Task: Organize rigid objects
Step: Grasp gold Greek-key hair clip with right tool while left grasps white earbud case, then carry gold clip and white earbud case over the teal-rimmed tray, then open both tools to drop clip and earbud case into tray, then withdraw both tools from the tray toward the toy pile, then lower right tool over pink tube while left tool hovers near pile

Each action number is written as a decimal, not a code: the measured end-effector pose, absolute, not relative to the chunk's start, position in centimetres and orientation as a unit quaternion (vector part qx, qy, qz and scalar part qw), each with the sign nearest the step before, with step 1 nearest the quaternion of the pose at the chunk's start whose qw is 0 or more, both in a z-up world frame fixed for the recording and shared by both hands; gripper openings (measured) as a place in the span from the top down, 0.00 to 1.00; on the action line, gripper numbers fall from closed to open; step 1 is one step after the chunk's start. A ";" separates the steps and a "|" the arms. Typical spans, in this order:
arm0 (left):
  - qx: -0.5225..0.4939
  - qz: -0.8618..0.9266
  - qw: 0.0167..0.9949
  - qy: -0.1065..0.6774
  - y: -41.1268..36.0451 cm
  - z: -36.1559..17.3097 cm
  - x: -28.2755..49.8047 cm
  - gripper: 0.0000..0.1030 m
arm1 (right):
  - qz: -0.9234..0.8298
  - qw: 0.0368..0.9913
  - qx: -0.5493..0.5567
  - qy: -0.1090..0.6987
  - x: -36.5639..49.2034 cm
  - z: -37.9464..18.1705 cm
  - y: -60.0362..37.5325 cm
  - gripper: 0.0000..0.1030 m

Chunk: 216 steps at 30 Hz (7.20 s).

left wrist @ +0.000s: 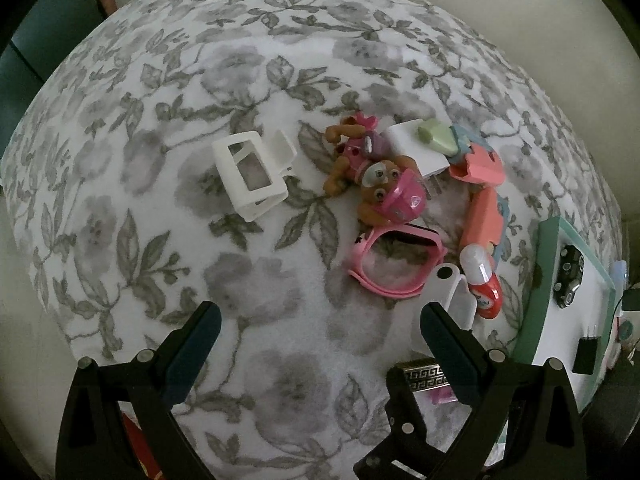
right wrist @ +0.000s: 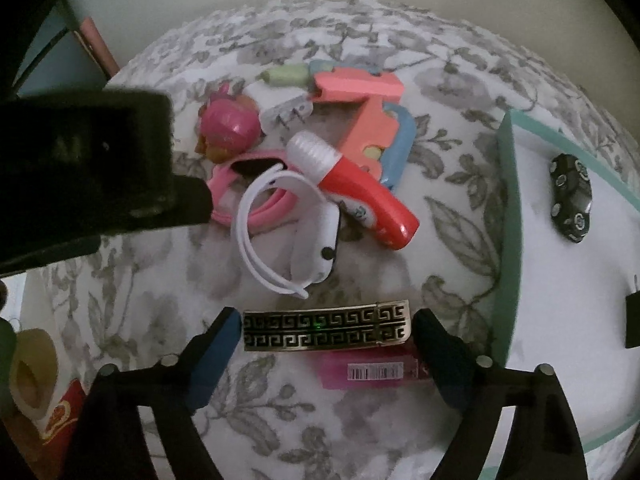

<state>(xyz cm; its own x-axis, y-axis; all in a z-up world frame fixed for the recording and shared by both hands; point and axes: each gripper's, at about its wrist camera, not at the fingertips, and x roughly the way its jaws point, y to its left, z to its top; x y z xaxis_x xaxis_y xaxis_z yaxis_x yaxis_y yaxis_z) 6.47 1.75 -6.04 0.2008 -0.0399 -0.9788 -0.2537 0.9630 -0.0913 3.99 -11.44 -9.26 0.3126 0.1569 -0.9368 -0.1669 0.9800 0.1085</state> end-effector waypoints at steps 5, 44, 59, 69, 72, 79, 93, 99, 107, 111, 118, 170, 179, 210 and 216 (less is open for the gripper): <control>-0.120 0.069 0.766 0.628 1.9 -6.0 6.3 0.03 | 0.100 0.811 0.003 0.576 4.2 -9.3 -11.3 0.18; -0.059 -0.039 0.779 0.622 -5.7 -7.7 9.4 0.82 | 0.095 0.829 0.044 0.549 3.7 -5.8 -16.4 0.18; -0.077 -0.056 0.797 0.597 -4.5 -5.5 8.8 0.84 | 0.092 0.835 0.064 0.539 3.6 -5.0 -17.2 0.18; -0.095 -0.061 0.822 0.558 -3.7 -2.1 8.4 0.84 | 0.078 0.845 0.116 0.517 3.4 -3.2 -20.2 0.18; -0.092 -0.068 0.824 0.555 -4.3 -1.6 8.3 0.84 | 0.055 0.845 0.143 0.512 3.3 -2.9 -22.5 0.18; -0.085 -0.095 0.823 0.554 -6.9 -0.9 7.8 0.84 | -0.024 0.837 0.186 0.515 2.6 -4.0 -28.5 0.18; 0.017 -0.185 0.807 0.560 -18.2 -1.7 4.9 0.84 | -0.160 0.796 0.236 0.534 -0.1 -6.7 -37.9 0.18; 0.051 -0.207 0.790 0.575 -21.5 -3.5 3.4 0.84 | -0.195 0.775 0.295 0.524 -1.5 -7.5 -41.0 0.18; 0.102 -0.208 0.779 0.583 -23.8 -5.8 2.4 0.84 | -0.213 0.769 0.286 0.531 -1.8 -8.1 -41.8 0.18; 0.113 -0.201 0.775 0.589 -24.0 -6.6 2.2 0.84 | -0.214 0.770 0.272 0.536 -1.4 -8.2 -41.4 0.18; 0.118 -0.187 0.769 0.600 -23.8 -7.9 2.3 0.84 | -0.217 0.770 0.239 0.551 -0.3 -8.6 -40.5 0.17; -0.064 -0.103 0.832 0.542 -14.6 -2.6 7.7 0.05 | -0.192 0.824 0.210 0.489 0.1 -6.1 -38.5 0.00; -0.097 -0.050 0.842 0.528 -8.3 -1.2 8.8 0.05 | -0.099 0.843 0.183 0.496 1.8 -5.0 -33.9 0.00; -0.184 0.036 0.830 0.525 5.3 0.2 7.2 0.05 | 0.144 0.815 0.072 0.556 2.2 -5.5 -15.9 0.03; -0.187 0.028 0.828 0.528 5.2 0.1 7.2 0.05 | 0.142 0.802 0.050 0.578 2.3 -7.0 -14.9 0.03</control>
<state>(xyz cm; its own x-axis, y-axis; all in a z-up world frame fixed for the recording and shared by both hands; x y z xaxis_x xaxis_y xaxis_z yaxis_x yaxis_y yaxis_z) 7.19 5.17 0.05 0.4417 -0.1514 -0.8843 -0.2433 0.9285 -0.2805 2.34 -14.88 -6.98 0.2915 0.2855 -0.9130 -0.1689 0.9548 0.2446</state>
